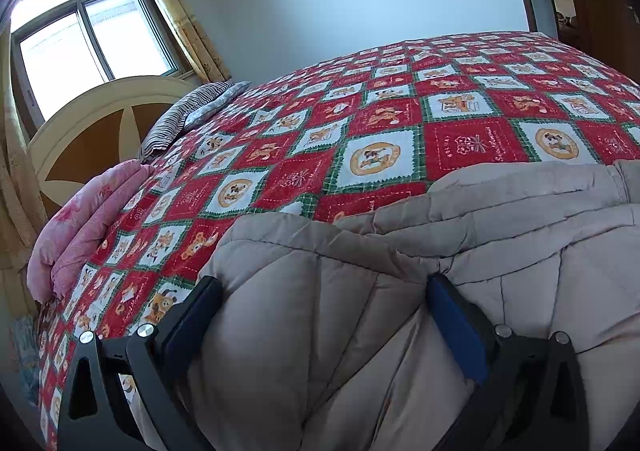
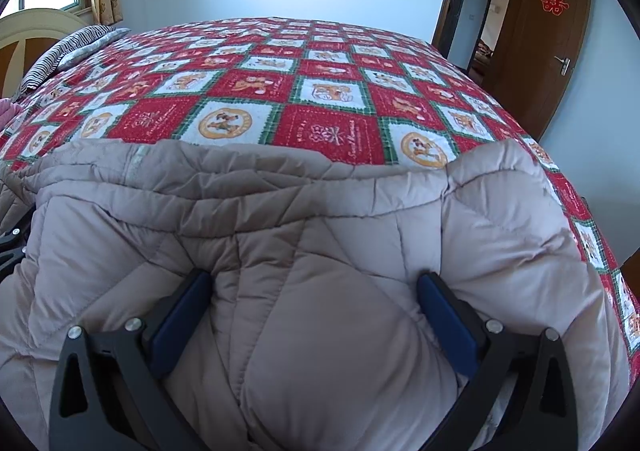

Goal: Fold large clothes

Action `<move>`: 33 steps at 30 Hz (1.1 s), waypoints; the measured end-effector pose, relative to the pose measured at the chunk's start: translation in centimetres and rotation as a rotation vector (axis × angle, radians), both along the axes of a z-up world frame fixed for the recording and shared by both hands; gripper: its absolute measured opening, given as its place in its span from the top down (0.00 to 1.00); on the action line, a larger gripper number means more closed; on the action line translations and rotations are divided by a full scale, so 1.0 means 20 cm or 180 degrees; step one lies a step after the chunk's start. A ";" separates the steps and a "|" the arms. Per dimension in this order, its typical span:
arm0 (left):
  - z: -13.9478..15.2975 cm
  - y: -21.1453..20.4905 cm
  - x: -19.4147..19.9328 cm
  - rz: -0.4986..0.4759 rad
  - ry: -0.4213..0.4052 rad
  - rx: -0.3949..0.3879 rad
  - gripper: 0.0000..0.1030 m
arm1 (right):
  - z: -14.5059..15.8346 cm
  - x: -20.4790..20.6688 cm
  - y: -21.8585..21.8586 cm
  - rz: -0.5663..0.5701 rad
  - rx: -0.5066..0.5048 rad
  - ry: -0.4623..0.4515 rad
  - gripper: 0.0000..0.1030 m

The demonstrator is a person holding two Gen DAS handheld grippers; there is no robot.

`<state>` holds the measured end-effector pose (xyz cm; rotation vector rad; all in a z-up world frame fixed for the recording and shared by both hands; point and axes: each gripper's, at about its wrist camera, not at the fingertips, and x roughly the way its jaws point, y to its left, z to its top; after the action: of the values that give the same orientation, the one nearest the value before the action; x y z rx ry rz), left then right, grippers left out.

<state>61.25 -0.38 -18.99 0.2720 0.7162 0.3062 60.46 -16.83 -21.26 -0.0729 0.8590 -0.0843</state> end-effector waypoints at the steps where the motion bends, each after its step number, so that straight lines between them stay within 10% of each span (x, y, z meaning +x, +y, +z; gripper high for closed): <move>1: 0.00 0.00 0.00 0.0000 0.0000 0.0000 0.01 | 0.00 0.00 0.00 -0.0001 -0.0012 0.0001 0.00; 10: 0.11 0.06 -0.05 0.0037 0.0134 -0.0206 0.01 | 0.14 -0.13 0.01 -0.0056 -0.0034 -0.0049 0.00; 15: 0.32 0.05 -0.39 -0.0088 -0.0475 -0.0655 0.01 | 0.30 -0.44 0.15 0.0174 -0.0018 -0.0599 0.00; 19: 0.13 -0.12 -0.40 -0.0207 -0.0220 -0.0116 0.01 | 0.13 -0.48 0.25 0.0257 -0.0185 -0.0401 0.00; 33: 0.02 -0.14 -0.32 -0.0138 -0.0095 -0.0078 0.01 | -0.01 -0.45 0.24 0.0176 -0.0166 -0.0236 0.00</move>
<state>54.81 -3.10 -18.69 0.2590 0.6833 0.2596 51.50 -12.02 -21.49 -0.1415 0.7804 -0.0572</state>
